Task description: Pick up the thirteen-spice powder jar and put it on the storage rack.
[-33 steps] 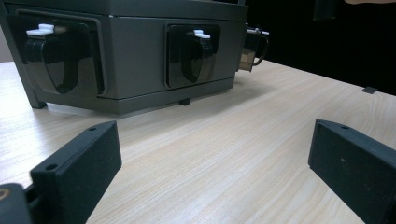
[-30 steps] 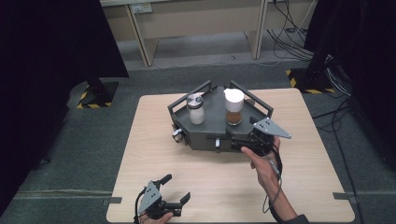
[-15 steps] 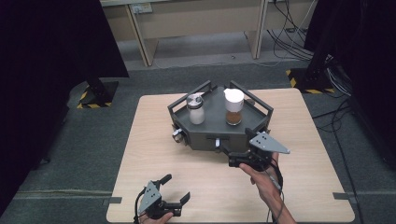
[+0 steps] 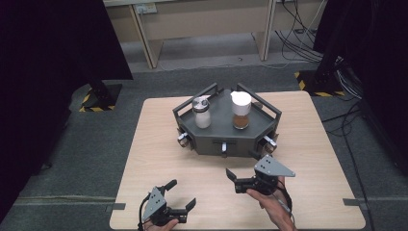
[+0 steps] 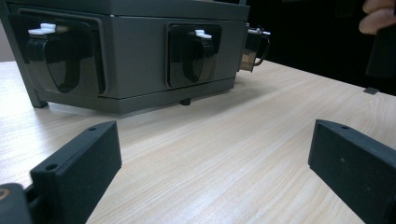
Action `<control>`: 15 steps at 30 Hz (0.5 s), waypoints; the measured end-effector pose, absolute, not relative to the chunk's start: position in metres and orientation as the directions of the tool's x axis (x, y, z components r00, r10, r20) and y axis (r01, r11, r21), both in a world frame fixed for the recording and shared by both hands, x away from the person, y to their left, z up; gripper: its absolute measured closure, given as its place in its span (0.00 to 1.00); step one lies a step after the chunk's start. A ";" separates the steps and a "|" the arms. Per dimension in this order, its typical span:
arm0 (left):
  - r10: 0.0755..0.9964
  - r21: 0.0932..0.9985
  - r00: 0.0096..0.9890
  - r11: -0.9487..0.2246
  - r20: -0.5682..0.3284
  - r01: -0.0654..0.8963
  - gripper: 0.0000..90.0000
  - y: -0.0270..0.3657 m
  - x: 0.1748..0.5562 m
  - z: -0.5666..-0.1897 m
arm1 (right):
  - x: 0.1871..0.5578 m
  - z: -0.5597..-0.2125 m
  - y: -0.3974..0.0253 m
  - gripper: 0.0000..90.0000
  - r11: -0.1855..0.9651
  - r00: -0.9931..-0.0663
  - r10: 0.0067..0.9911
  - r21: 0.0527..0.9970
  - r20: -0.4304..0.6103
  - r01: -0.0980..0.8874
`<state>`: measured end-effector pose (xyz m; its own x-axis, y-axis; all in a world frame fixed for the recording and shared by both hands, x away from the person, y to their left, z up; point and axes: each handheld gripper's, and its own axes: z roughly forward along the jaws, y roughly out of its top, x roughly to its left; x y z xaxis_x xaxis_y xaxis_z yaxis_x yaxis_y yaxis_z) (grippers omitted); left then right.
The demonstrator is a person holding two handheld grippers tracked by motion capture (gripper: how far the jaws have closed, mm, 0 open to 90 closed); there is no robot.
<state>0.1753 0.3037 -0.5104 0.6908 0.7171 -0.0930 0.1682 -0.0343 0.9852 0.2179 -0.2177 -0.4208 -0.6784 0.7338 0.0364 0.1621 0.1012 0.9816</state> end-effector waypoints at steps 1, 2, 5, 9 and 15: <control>0.717 0.985 0.691 -0.034 -0.093 0.168 0.02 0.304 0.175 -0.510 | 0.217 -0.423 -0.218 0.00 0.104 -0.684 0.729 0.981 0.036 0.163; 0.717 0.985 0.691 -0.034 -0.093 0.167 0.02 0.304 0.175 -0.510 | 0.216 -0.425 -0.218 0.00 0.106 -0.688 0.725 0.981 0.036 0.163; 0.718 0.985 0.690 -0.034 -0.092 0.167 0.02 0.304 0.175 -0.510 | 0.212 -0.430 -0.218 0.00 0.115 -0.702 0.711 0.980 0.032 0.161; 0.717 0.985 0.691 -0.034 -0.092 0.167 0.02 0.304 0.175 -0.510 | 0.207 -0.438 -0.221 0.00 0.125 -0.716 0.698 0.979 0.029 0.161; 0.717 0.985 0.691 -0.036 -0.091 0.167 0.02 0.303 0.175 -0.510 | 0.202 -0.448 -0.226 0.00 0.140 -0.731 0.682 0.977 0.024 0.163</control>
<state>0.1753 0.3033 -0.5104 0.6915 0.7167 -0.0905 0.1668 -0.0365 0.9853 0.2016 -0.2256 -0.4482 -0.7313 0.6816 0.0239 0.1625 0.1401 0.9767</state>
